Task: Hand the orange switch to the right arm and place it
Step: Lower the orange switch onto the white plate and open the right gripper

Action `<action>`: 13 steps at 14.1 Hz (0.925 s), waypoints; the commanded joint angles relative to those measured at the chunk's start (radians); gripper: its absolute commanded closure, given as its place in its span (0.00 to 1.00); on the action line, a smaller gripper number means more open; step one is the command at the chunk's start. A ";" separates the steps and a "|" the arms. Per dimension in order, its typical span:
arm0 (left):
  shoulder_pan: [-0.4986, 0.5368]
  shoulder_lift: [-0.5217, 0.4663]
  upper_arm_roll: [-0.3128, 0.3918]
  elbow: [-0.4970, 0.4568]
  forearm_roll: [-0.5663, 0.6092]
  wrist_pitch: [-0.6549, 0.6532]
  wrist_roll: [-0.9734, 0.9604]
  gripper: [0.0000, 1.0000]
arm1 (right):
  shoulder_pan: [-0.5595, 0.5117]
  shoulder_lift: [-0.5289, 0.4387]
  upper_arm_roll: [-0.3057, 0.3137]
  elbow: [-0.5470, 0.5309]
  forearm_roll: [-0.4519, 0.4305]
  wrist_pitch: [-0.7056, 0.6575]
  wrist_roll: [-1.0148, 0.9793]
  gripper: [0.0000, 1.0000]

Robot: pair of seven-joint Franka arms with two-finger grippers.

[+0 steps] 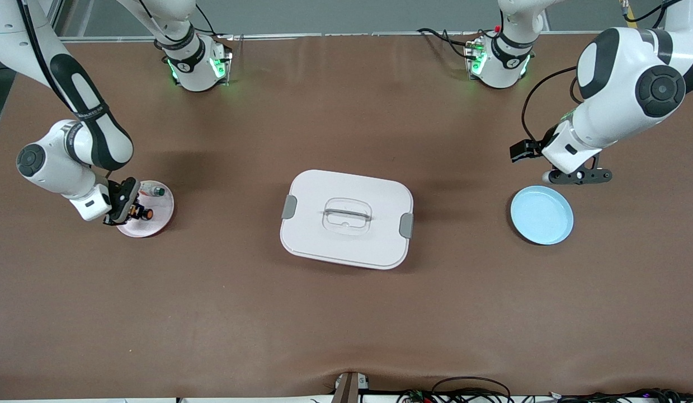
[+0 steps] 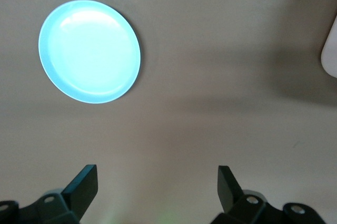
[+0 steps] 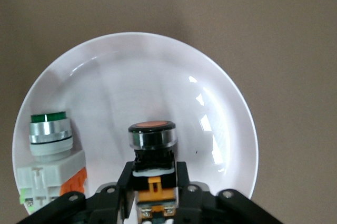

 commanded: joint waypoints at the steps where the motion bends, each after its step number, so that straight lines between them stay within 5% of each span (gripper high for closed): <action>1: 0.011 -0.037 -0.006 -0.032 0.017 0.046 0.076 0.00 | -0.026 0.007 0.017 0.000 -0.020 -0.002 0.003 0.00; 5: 0.036 -0.037 -0.009 -0.032 0.017 0.086 0.150 0.00 | -0.021 0.000 0.020 0.015 -0.017 -0.019 0.029 0.00; 13: 0.067 -0.019 -0.007 0.006 0.017 0.091 0.133 0.00 | 0.017 -0.026 0.028 0.133 -0.010 -0.276 0.159 0.00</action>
